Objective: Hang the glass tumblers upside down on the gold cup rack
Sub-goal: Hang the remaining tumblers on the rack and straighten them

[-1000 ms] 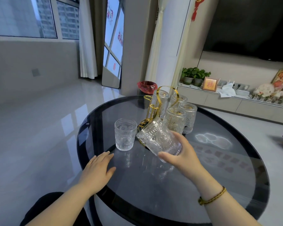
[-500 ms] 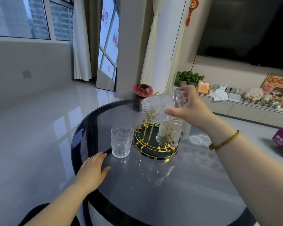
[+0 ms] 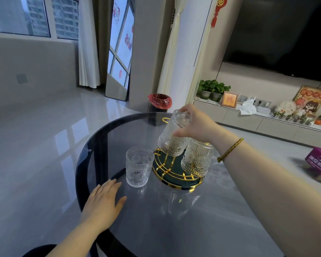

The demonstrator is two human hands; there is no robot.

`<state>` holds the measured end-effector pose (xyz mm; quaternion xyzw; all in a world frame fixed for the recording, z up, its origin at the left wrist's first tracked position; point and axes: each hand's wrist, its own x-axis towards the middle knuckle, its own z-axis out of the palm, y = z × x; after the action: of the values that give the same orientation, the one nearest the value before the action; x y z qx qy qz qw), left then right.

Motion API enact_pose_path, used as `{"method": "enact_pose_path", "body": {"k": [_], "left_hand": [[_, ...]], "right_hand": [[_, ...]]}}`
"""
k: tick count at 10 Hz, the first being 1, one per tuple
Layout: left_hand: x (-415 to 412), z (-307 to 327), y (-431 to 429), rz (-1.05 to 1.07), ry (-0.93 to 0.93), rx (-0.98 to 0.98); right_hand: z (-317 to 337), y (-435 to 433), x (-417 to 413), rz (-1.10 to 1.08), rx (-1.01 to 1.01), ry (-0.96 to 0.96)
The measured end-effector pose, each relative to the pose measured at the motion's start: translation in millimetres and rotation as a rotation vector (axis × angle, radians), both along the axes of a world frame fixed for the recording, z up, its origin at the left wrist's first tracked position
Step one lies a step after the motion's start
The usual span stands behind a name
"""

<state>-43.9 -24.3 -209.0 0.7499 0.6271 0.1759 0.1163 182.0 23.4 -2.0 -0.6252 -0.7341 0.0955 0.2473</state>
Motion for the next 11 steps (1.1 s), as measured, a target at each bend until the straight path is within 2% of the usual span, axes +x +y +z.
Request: {"method": "enact_pose_path", "body": {"k": [6, 11], "left_hand": [[1, 0, 0, -0.006, 0.013, 0.021], [0, 0, -1, -0.01, 0.005, 0.012]], "right_hand": [[-29, 12, -6, 0.021, -0.11, -0.125], [-35, 13, -8, 0.03, -0.076, -0.218]]}}
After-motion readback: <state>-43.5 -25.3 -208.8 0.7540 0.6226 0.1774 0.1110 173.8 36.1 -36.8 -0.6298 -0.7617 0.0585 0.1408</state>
